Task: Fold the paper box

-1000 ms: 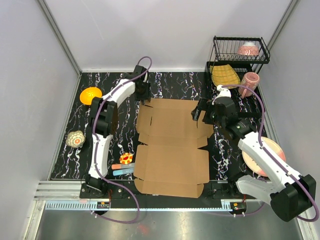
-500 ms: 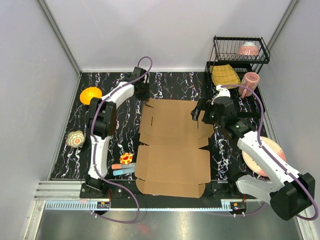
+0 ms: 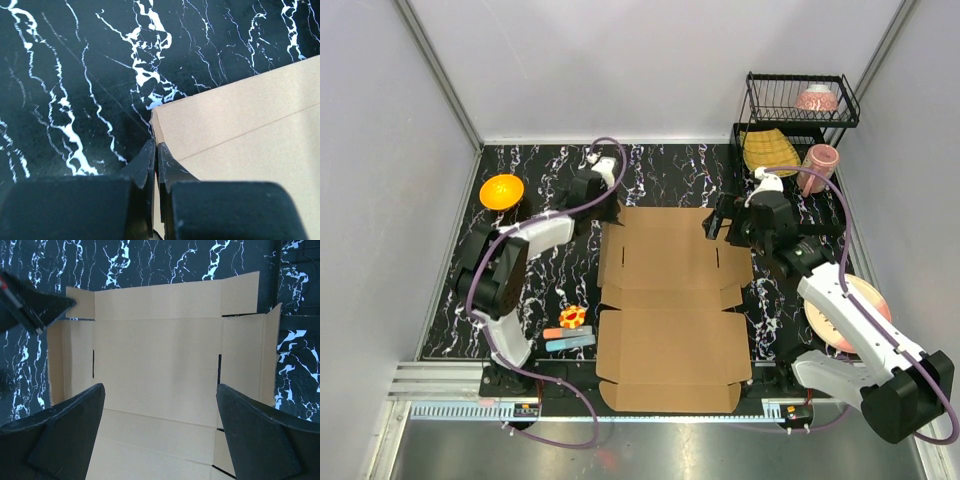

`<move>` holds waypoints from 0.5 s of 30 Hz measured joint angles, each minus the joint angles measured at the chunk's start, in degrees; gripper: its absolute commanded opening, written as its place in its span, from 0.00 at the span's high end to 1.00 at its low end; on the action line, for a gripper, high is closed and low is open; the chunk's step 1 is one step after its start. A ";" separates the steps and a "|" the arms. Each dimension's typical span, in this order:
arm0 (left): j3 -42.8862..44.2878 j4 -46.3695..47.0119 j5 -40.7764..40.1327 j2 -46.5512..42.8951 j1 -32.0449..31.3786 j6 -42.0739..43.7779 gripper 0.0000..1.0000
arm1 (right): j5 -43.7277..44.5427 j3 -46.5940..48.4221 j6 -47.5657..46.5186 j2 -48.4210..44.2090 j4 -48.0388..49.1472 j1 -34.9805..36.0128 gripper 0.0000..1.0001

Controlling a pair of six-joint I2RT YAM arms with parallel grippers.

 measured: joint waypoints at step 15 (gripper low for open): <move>-23.08 38.03 -8.46 -12.96 -4.20 8.09 0.99 | -0.55 3.74 -1.25 1.79 0.20 0.00 0.07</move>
